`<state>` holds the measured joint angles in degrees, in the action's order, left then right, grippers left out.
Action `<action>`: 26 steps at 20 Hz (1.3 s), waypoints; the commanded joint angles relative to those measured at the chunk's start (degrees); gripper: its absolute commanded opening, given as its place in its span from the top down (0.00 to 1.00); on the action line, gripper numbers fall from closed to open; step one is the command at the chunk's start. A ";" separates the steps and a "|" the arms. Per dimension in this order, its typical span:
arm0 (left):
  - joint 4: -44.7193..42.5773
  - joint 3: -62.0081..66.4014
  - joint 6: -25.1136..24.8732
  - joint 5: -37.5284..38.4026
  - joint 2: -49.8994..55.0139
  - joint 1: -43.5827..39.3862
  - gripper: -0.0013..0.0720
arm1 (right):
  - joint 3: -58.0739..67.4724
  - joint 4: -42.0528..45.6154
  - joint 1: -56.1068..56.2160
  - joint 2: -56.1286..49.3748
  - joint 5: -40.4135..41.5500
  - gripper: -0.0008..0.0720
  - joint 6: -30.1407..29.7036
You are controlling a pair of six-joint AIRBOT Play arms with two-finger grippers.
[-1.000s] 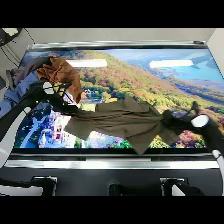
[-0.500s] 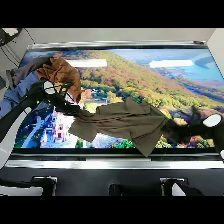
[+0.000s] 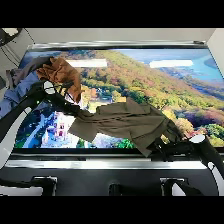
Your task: Fold the shirts.
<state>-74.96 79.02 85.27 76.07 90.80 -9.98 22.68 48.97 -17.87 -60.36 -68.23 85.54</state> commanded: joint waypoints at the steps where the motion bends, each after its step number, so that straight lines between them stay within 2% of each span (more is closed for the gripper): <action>1: 0.02 0.00 -0.02 0.00 -0.04 0.02 0.94 | -1.33 -4.04 -0.04 -1.33 5.57 0.40 0.20; 2: 0.04 0.00 0.00 0.02 -0.07 0.04 0.94 | -1.33 -6.01 -0.04 -1.79 6.36 0.42 -0.09; 3: 0.09 0.02 0.02 0.37 -0.15 0.02 0.94 | -1.33 -7.93 -0.04 -2.12 6.88 0.49 -1.09; 5: 1.53 0.42 -0.02 2.67 -0.31 0.02 0.94 | -1.33 -8.46 -0.02 -2.12 7.04 0.73 -1.16; 7: 2.43 1.09 -0.02 4.48 -0.76 0.02 0.94 | -1.33 -8.48 -0.02 -2.12 6.75 0.93 -1.09; 9: 2.78 1.14 0.00 4.48 -1.81 0.04 0.94 | -1.31 -8.57 -0.04 -2.10 6.38 0.93 -1.31; 11: 2.78 1.20 -0.11 4.52 -3.80 0.07 0.94 | 0.68 -9.75 -0.04 -1.75 2.97 0.93 -7.13; 13: 4.35 4.15 -0.50 4.76 -7.67 0.35 0.94 | 8.39 -7.91 -0.15 0.66 -1.20 0.93 -13.35; 14: 5.81 7.43 -0.90 4.46 -10.47 0.57 0.94 | 14.69 -5.60 -0.15 2.75 -1.40 0.93 -13.07; 16: 6.62 16.22 -1.33 1.70 -16.61 0.98 0.94 | 29.62 -3.61 -0.15 6.95 2.38 0.93 -12.44; 18: 6.10 27.80 -1.27 -4.48 -23.45 2.29 0.94 | 48.65 -2.91 -0.15 11.39 10.78 0.93 -12.48; 19: 4.20 33.90 -0.26 -8.63 -26.88 3.63 0.94 | 57.33 -1.90 -0.15 13.35 16.55 0.93 -12.46; 20: 0.31 38.93 3.34 -12.48 -30.01 5.03 0.94 | 65.13 0.20 -0.15 15.30 22.29 0.93 -12.44; 22: -9.25 43.21 11.96 -19.91 -37.92 8.50 0.94 | 77.96 6.01 -0.15 18.99 31.08 0.93 -10.03; 23: -11.93 42.21 14.97 -21.92 -41.77 9.84 0.94 | 82.14 9.16 -0.15 20.24 30.99 0.93 -7.41; 24: -12.74 40.26 17.03 -22.75 -45.57 10.86 0.94 | 85.07 12.92 -0.15 21.40 28.39 0.93 -4.50; 26: -12.48 35.85 17.25 -21.94 -51.23 11.15 0.94 | 86.16 19.85 -0.15 23.19 20.87 0.93 4.22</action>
<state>-82.96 116.38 97.34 58.19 48.36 -0.75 100.47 57.71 -17.98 -40.40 -44.69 79.81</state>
